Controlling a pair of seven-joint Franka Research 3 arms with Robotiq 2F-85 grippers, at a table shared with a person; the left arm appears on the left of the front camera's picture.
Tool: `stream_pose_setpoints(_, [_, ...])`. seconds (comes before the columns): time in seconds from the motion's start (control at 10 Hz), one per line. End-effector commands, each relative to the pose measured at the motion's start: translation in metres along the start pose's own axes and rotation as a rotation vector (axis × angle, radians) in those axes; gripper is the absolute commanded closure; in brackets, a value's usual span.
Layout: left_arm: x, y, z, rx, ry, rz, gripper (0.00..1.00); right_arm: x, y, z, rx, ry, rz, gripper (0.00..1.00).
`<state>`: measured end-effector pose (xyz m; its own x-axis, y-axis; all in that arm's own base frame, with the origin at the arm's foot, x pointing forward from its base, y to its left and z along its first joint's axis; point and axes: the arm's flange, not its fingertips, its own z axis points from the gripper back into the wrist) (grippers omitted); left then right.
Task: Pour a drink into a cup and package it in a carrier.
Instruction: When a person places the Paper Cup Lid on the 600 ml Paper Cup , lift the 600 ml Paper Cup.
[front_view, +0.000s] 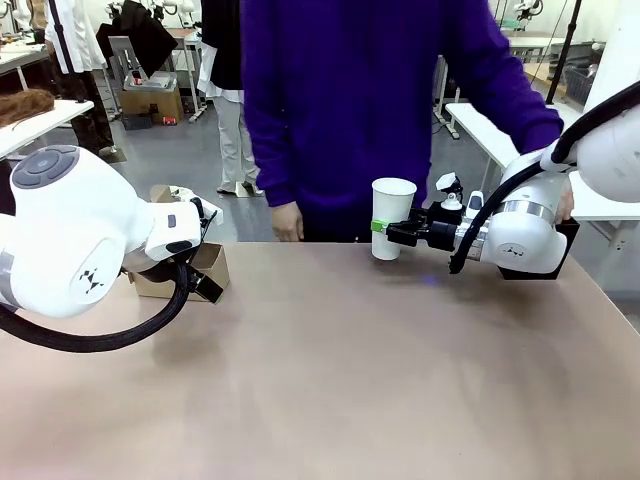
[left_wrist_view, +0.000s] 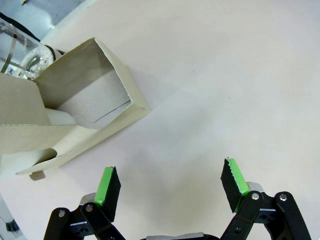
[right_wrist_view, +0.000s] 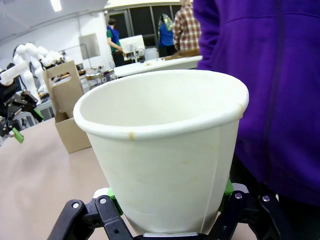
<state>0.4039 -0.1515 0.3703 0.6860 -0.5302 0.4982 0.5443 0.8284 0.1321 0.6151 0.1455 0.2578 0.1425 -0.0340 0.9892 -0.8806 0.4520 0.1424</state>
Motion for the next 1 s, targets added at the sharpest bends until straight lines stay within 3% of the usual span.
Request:
stream_pose_setpoints(0.0, [-0.0001, 0.0001, 0.0003, -0.001, -0.001, 0.001, 0.0, 0.0053, 0.0031, 0.001, 0.0, -0.003, 0.0, 0.19])
stream_pose_setpoints(0.9, [-0.0001, 0.0001, 0.0003, -0.001, -0.001, 0.001, 0.0, 0.0053, 0.0031, 0.001, 0.0, -0.003, 0.0, 0.19])
